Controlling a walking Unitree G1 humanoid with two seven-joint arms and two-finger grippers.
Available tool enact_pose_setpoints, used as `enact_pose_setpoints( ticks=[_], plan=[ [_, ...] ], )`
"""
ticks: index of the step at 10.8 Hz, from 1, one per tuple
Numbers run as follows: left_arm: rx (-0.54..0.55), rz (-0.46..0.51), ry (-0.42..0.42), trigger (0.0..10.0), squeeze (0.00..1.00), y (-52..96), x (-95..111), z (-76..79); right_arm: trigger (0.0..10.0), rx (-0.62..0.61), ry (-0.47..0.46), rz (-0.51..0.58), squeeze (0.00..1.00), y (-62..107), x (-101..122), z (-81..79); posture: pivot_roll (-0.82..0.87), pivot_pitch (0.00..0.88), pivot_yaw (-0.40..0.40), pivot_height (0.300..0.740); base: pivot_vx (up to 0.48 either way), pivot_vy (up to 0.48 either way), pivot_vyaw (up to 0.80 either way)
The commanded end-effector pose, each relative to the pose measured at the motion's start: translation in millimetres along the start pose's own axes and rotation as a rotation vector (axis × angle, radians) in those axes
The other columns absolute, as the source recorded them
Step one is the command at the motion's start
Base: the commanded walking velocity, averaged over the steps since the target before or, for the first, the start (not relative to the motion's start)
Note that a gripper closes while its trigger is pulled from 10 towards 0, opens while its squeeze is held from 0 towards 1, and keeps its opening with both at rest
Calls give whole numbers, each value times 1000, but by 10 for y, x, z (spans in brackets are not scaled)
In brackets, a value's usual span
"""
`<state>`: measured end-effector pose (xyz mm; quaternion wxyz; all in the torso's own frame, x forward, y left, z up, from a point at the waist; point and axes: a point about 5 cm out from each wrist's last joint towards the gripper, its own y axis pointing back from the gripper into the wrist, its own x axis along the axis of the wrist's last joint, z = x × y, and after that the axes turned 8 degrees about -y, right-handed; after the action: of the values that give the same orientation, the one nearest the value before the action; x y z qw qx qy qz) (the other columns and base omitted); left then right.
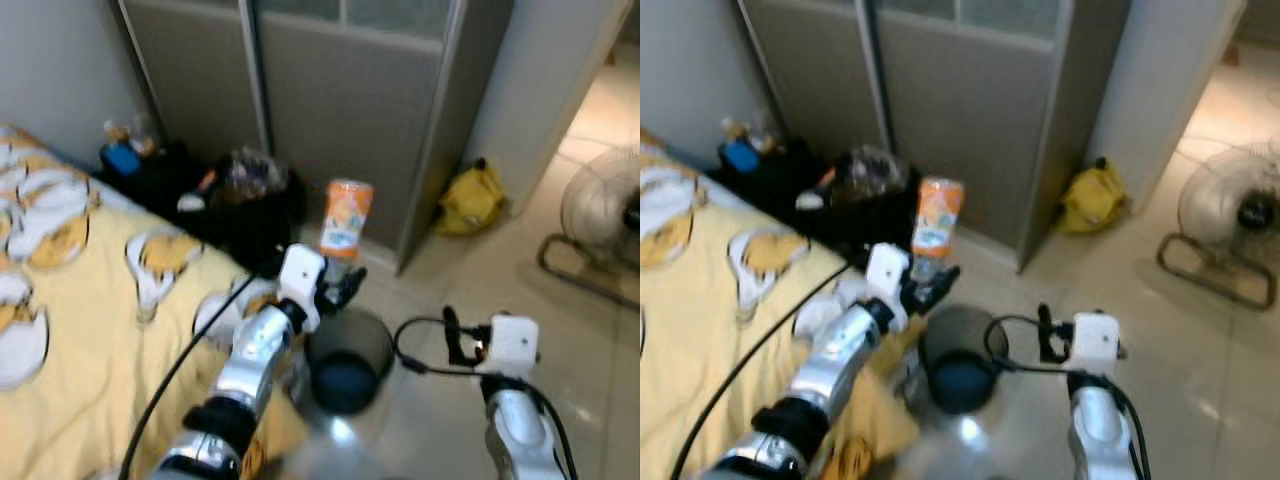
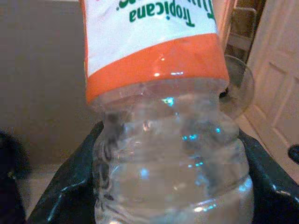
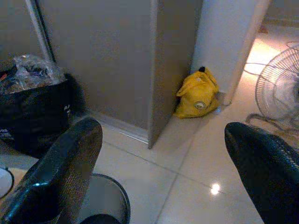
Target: Clean up the room
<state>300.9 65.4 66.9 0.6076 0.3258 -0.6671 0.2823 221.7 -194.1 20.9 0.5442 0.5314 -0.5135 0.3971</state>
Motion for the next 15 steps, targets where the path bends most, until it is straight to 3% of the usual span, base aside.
enact_pose_setpoints(
  ticks=[1,3,5,6,7,8,9,12,14,15],
  plan=[
    [9,7,-25,10000,0,22,24,-62,10000,-14,-13,-10,0,61,-42,-24,-70,0,34,740,465,0,-725],
    [-34,-13,-30,10000,0,-16,-18,56,10000,-35,12,-67,0,267,-205,85,-84,0,41,740,465,0,-719],
    [-72,-128,-42,10000,0,-146,-155,244,10000,-60,38,-208,0,559,-428,283,-133,0,53,740,465,0,0],
    [-56,-254,-137,10000,0,-209,-253,299,10000,-17,42,-242,0,663,-454,239,-161,0,63,740,0,0,0],
    [-22,-319,-200,10000,0,-227,-295,266,10000,10,49,-229,0,719,-420,181,-194,0,76,740,0,0,0],
    [3,-394,-197,10000,0,-217,-353,225,10000,21,44,-233,0,742,-404,154,-210,0,82,740,0,0,0],
    [4,-522,-196,10000,1000,-173,-460,196,10000,41,40,-234,0,771,-370,122,-219,0,86,740,0,0,0],
    [-35,-633,-228,10000,1000,-132,-570,297,10000,48,29,-247,0,793,-328,82,-227,5,92,740,0,0,0],
    [-27,-611,-239,10000,1000,-162,-536,293,10000,58,40,-258,0,770,-318,97,-216,0,86,740,0,0,0],
    [-13,-584,-223,10000,0,-188,-494,257,10000,63,46,-251,0,726,-284,94,-211,0,84,740,0,0,0]
  ],
)
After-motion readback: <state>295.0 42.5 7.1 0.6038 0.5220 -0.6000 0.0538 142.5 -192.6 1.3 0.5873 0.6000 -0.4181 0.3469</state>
